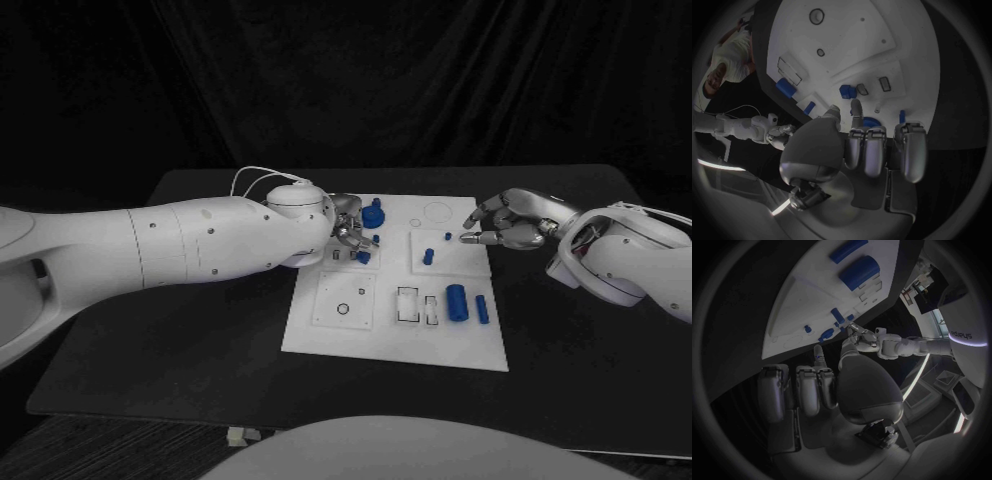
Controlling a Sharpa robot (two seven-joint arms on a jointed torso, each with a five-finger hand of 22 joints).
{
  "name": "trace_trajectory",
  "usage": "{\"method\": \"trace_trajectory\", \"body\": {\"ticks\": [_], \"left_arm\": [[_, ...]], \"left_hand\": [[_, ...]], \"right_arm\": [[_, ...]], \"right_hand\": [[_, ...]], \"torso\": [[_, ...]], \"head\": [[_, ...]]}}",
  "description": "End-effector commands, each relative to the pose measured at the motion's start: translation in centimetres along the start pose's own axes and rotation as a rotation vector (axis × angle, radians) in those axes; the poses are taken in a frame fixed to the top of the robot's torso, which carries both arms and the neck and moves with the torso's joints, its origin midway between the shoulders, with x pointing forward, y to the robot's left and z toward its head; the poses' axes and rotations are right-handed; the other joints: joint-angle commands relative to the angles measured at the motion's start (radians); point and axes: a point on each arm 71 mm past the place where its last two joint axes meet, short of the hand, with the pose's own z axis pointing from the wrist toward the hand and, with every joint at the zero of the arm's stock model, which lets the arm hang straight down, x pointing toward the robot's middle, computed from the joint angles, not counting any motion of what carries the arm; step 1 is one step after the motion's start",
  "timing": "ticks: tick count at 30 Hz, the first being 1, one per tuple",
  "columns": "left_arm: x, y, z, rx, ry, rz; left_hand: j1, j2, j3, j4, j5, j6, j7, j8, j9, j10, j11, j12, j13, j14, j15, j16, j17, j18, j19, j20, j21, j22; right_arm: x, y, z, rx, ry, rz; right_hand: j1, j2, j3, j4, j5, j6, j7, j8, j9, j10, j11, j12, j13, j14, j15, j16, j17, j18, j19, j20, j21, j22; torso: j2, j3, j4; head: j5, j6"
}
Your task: Assemble the parts on the task board
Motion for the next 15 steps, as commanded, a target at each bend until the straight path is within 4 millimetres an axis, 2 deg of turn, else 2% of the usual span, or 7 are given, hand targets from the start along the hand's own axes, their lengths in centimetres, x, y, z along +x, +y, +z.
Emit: {"method": "trace_trajectory", "body": {"ticks": [1,2,6,15], "left_arm": [[0.28,-0.06,0.05,0.004,0.032,0.025],[0.29,-0.05,0.07,0.004,0.035,0.027],[0.34,-0.14,0.19,0.005,0.047,0.009],[0.35,-0.28,0.38,0.016,0.056,-0.014]], "left_hand": [[-0.015,0.006,-0.009,-0.001,-0.001,0.014,0.003,-0.032,-0.03,0.102,-0.002,0.004,0.263,0.104,-0.001,0.007,0.264,0.004,0.043,-0.004,-0.008,0.182],[-0.016,0.007,-0.011,-0.001,-0.001,0.019,0.004,-0.047,-0.046,0.102,0.0,0.004,0.263,0.104,0.0,0.007,0.264,0.004,0.043,-0.003,-0.008,0.183],[-0.019,0.012,-0.014,-0.001,-0.001,0.026,0.007,-0.074,-0.074,0.102,0.002,0.004,0.263,0.104,0.003,0.007,0.264,0.004,0.043,-0.001,-0.01,0.183],[-0.004,0.019,-0.011,-0.004,0.003,0.033,0.011,-0.103,-0.104,0.102,0.005,0.004,0.263,0.104,0.005,0.007,0.264,0.004,0.044,0.001,-0.011,0.184]], "right_arm": [[0.12,-0.07,-0.04,0.01,0.002,0.001],[0.12,-0.07,-0.04,0.01,0.002,0.001],[0.13,-0.06,-0.04,0.01,0.002,0.001],[0.14,-0.07,-0.02,0.01,0.003,0.001]], "right_hand": [[0.005,0.006,-0.008,0.0,0.001,-0.001,0.007,0.001,-0.001,0.104,0.005,0.003,0.263,0.105,0.008,0.003,0.263,-0.008,0.089,0.01,-0.006,0.252],[0.005,0.006,-0.008,0.0,0.001,-0.001,0.007,0.001,-0.001,0.104,0.005,0.003,0.263,0.105,0.008,0.003,0.263,-0.008,0.089,0.01,-0.006,0.252],[0.004,0.006,-0.008,0.001,0.001,-0.001,0.007,0.001,-0.001,0.104,0.005,0.003,0.263,0.105,0.008,0.003,0.263,-0.008,0.09,0.01,-0.005,0.253],[0.004,0.006,-0.008,0.001,0.0,-0.001,0.007,0.001,-0.001,0.104,0.004,0.003,0.263,0.105,0.008,0.003,0.263,-0.008,0.089,0.01,-0.006,0.252]], "torso": [[-0.001,-0.0002,0.0003],[-0.001,-0.0001,0.0001],[0.0,0.0005,-0.0001],[0.0,0.0015,-0.0004]], "head": [[0.001,0.0],[0.001,0.0],[0.001,0.0],[0.0,0.0]]}}
